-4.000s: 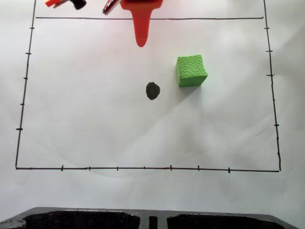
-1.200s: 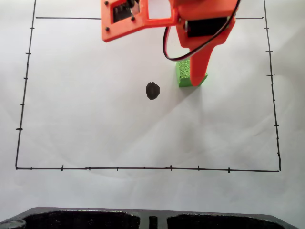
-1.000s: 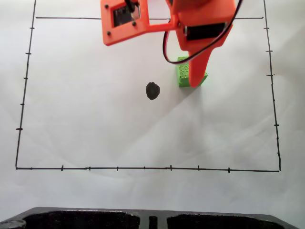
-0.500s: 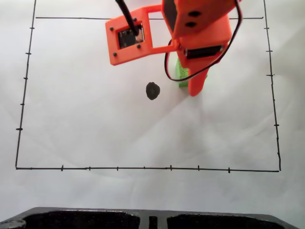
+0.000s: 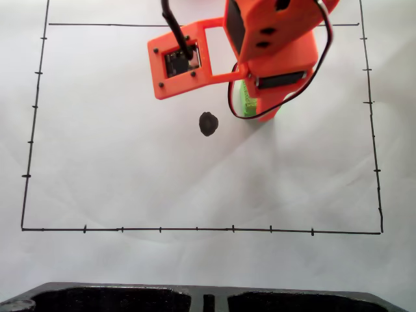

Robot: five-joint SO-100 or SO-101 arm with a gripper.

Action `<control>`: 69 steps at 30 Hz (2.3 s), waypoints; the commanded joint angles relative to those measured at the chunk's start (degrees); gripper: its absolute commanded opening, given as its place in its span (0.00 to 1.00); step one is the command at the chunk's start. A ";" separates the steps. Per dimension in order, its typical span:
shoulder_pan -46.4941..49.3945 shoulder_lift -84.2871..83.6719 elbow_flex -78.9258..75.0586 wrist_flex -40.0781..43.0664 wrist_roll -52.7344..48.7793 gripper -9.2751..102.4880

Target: Grasp the colored block, Place it on the black dot, and then return the arm to the default position.

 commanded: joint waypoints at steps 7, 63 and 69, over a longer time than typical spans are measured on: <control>0.26 0.79 -2.64 -3.34 -1.93 0.16; 17.84 1.67 -2.29 -3.78 -13.18 0.20; 18.02 2.20 -2.02 -2.72 -13.01 0.30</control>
